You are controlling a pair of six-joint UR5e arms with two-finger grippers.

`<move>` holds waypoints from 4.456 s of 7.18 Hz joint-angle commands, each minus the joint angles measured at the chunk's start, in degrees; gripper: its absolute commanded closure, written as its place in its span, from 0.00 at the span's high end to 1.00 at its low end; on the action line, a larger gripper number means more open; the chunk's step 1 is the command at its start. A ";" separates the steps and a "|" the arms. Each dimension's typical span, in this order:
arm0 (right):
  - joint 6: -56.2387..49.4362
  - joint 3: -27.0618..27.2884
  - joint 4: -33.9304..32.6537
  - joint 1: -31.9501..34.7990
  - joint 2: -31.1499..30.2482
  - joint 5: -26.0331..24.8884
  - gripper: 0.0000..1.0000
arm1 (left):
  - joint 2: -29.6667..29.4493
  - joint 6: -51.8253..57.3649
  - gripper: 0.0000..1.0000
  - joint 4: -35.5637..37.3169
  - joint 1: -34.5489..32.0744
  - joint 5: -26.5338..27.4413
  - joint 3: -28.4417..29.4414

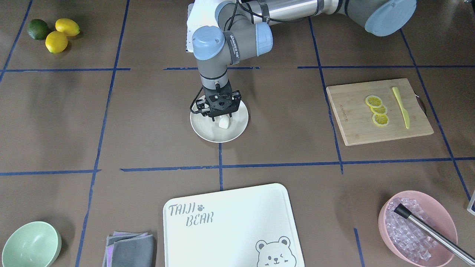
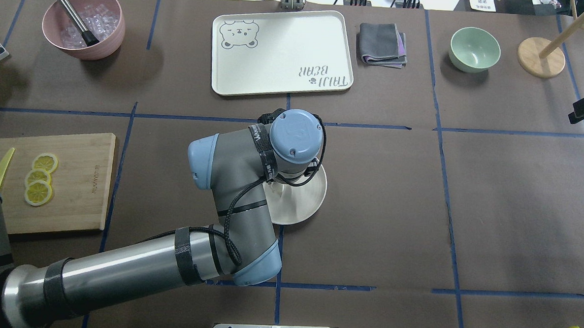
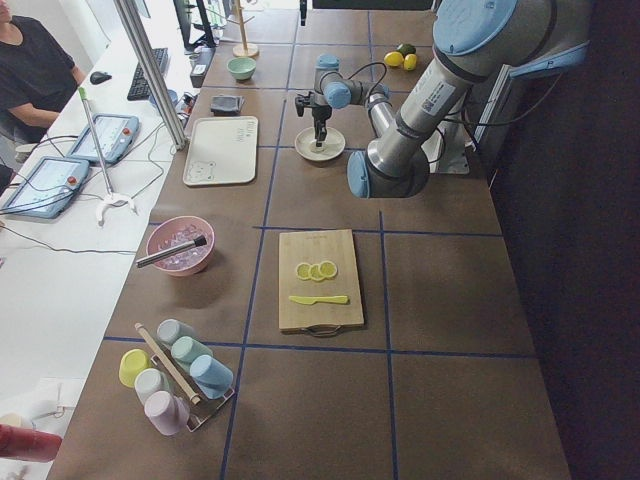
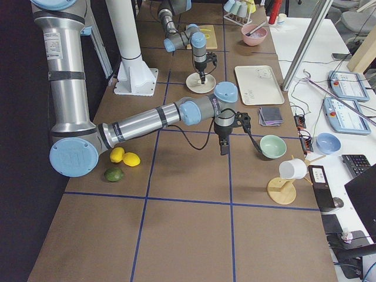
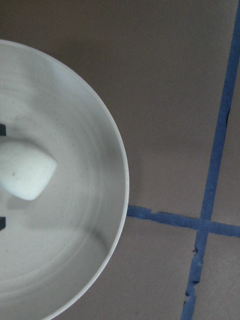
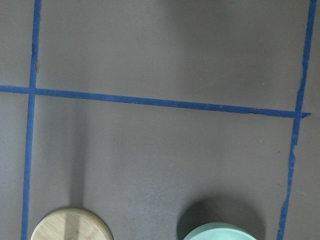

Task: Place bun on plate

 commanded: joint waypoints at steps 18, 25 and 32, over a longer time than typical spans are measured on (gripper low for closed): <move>-29.01 -13.15 0.18 19.48 -6.15 11.28 1.00 | 50.27 101.33 1.00 1.13 -62.69 -34.98 -9.93; -29.01 -13.51 0.18 19.48 -6.15 9.86 1.00 | 53.82 94.14 1.00 0.11 -66.05 -37.44 -10.45; -29.01 -13.68 0.09 19.48 -6.68 9.86 1.00 | 53.82 93.34 1.00 0.02 -66.14 -37.18 -10.62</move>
